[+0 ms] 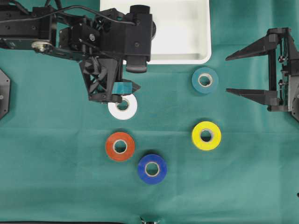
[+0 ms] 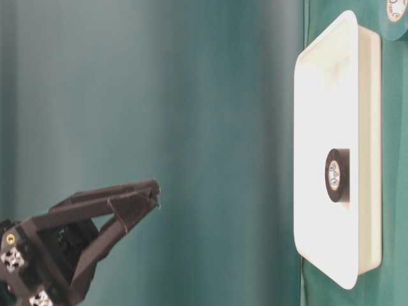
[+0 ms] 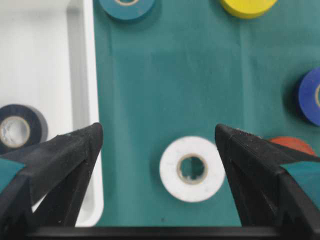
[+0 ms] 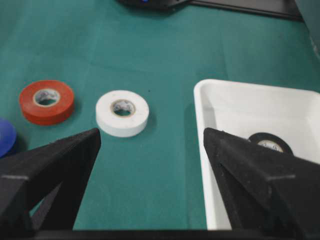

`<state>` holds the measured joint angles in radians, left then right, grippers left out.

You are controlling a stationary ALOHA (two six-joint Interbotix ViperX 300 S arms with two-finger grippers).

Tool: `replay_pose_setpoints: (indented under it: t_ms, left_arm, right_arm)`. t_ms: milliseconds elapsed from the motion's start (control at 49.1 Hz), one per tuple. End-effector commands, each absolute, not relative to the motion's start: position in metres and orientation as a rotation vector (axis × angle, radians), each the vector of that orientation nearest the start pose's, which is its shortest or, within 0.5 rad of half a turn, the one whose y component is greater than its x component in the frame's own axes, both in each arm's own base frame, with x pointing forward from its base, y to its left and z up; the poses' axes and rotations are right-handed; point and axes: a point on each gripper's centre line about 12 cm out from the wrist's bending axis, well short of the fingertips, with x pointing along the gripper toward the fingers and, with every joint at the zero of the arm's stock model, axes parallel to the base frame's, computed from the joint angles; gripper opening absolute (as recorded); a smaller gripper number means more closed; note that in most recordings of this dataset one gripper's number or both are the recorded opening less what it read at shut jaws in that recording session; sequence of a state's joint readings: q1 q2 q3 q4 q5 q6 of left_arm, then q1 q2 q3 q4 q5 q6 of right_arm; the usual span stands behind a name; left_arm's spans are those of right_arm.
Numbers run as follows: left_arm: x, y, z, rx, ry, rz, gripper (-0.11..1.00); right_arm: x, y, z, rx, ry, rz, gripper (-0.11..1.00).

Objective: Pick up the tape from a random location and place it into the white case.

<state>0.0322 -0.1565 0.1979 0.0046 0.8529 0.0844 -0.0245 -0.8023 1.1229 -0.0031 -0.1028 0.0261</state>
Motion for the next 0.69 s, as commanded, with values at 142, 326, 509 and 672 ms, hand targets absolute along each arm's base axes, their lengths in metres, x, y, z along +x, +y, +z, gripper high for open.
replay_pose_setpoints:
  t_ms: [142, 326, 509, 672]
  left_arm:
    - [0.346, 0.014, 0.36, 0.069, 0.756, 0.006, 0.98]
    - [0.305, 0.02, 0.366, 0.06, 0.655, 0.037, 0.98]
    - [0.263, 0.025, 0.37, 0.054, 0.564, 0.07, 0.98]
    - [0.244, 0.023, 0.364, 0.049, 0.555, 0.068, 0.98]
  right_arm:
    - [0.229, -0.006, 0.269, 0.027, 0.191, -0.027, 0.92]
    - [0.229, -0.006, 0.27, 0.027, 0.188, -0.026, 0.92]
    - [0.229, -0.006, 0.27, 0.027, 0.188, -0.028, 0.92]
    - [0.229, -0.006, 0.271, 0.027, 0.187, -0.026, 0.92]
